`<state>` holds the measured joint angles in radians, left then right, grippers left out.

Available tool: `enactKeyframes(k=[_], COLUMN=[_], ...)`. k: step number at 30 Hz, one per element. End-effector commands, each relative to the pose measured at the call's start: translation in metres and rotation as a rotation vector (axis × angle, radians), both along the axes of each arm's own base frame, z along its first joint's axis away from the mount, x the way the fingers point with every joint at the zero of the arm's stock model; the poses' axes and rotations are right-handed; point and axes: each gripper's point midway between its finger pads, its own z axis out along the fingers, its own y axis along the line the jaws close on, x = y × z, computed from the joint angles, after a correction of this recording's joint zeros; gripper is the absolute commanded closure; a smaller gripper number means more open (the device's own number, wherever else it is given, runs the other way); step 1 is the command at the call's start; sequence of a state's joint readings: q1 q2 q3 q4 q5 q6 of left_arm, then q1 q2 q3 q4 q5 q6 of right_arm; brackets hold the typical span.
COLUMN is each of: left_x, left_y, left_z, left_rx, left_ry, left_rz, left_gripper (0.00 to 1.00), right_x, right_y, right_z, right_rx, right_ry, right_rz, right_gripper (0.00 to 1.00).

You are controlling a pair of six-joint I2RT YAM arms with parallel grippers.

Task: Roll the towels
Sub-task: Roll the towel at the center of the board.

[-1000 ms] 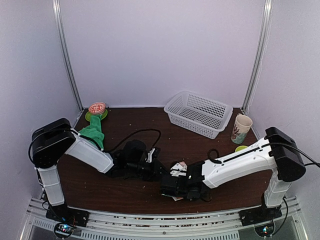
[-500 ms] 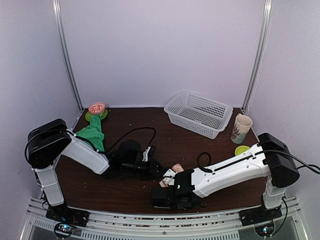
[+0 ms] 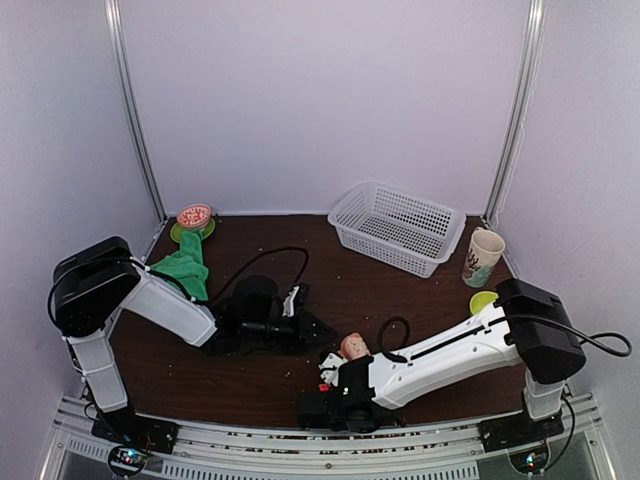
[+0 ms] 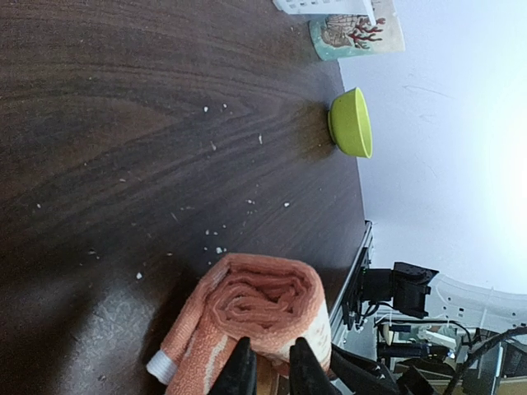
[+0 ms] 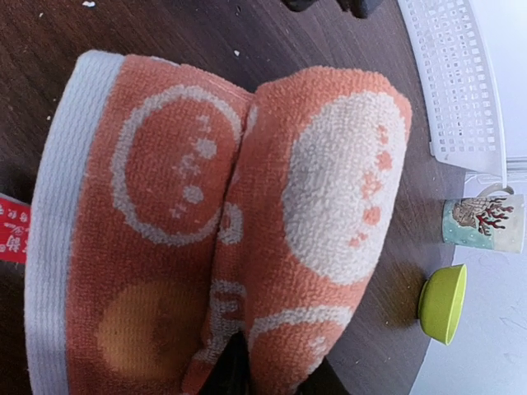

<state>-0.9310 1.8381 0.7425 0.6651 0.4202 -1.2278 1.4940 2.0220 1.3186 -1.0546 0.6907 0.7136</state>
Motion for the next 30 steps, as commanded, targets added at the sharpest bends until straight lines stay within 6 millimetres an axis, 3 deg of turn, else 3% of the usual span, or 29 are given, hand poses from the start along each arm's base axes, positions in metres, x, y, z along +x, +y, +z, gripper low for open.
enactKeyframes(k=[1,5,21,30], left_x=[0.007,0.003,-0.012,0.000], left_y=[-0.013,-0.020,-0.036,-0.008], left_z=[0.026,0.025,0.036,0.040], left_rx=[-0.101,-0.134,-0.199,0.004], left_ry=[-0.047,-0.043,-0.013,-0.112], left_rz=[-0.027,-0.067,-0.145,-0.041], left_gripper=[0.84,0.84,0.83,0.83], right_x=[-0.007,-0.014,-0.031,-0.033], right_y=[0.009,0.017,0.038,0.040], right_z=[-0.003,-0.007,-0.020,-0.022], right_rx=[-0.033,-0.034,-0.051,-0.036], right_ry=[-0.017,-0.002,0.047,0.054], right_rz=[0.060,0.103,0.223,0.232], right_gripper=[0.72,0.63,0.56,0.55])
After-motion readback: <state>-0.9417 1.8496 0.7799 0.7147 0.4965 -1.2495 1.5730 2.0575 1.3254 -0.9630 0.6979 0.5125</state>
